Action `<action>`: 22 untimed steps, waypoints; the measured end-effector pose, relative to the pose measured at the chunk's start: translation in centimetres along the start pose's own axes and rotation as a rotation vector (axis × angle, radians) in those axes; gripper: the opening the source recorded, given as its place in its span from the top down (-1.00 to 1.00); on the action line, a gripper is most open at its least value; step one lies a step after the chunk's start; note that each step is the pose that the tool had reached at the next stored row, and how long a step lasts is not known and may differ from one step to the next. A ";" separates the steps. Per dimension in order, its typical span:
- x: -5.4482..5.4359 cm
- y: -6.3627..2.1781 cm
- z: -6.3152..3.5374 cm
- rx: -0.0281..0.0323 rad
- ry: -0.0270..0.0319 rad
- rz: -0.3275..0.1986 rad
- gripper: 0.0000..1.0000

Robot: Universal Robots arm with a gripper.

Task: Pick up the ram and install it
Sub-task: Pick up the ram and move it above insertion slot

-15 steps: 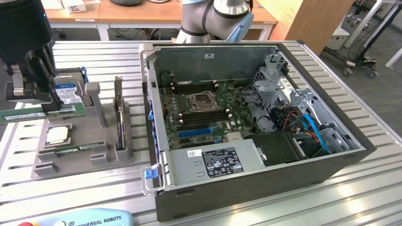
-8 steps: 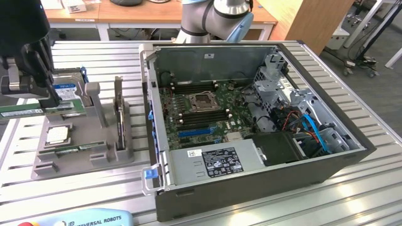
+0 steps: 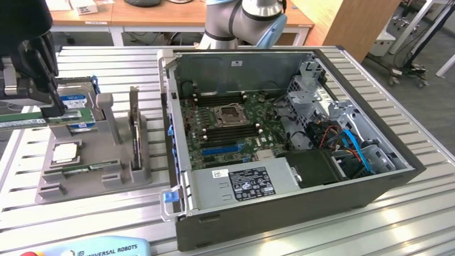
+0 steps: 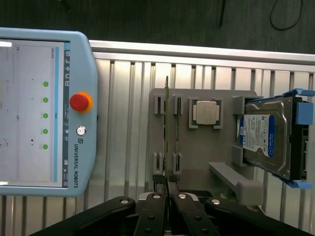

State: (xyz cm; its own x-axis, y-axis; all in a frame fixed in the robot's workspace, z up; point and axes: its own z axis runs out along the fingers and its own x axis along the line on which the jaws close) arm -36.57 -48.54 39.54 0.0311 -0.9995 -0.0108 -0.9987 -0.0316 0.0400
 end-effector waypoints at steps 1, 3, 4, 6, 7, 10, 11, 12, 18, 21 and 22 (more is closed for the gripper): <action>0.0 0.01 -0.15 0.0000 0.0000 0.000 0.77; 0.0 0.02 -0.47 0.0001 0.0000 0.000 0.77; 0.0 0.03 -0.63 0.0000 -0.0001 0.000 0.77; 0.0 0.04 -0.95 0.0000 0.0000 0.000 0.77; 0.0 0.05 -1.10 0.0000 0.0000 0.000 0.77; 0.0 0.07 -1.80 0.0000 0.0000 0.000 0.77; 0.0 0.08 -1.94 0.0001 -0.0001 0.000 0.77; 0.0 0.08 -2.06 0.0001 -0.0001 0.000 0.77; 0.0 0.09 -2.37 0.0001 -0.0001 0.000 0.77; 0.0 0.09 -2.37 0.0000 0.0000 0.000 0.77; 0.0 0.09 -2.38 -0.0001 0.0000 0.000 0.77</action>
State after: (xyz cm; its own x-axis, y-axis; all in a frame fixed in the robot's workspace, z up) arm -36.57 -48.54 41.92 0.0311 -0.9995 -0.0107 -0.9987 -0.0315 0.0401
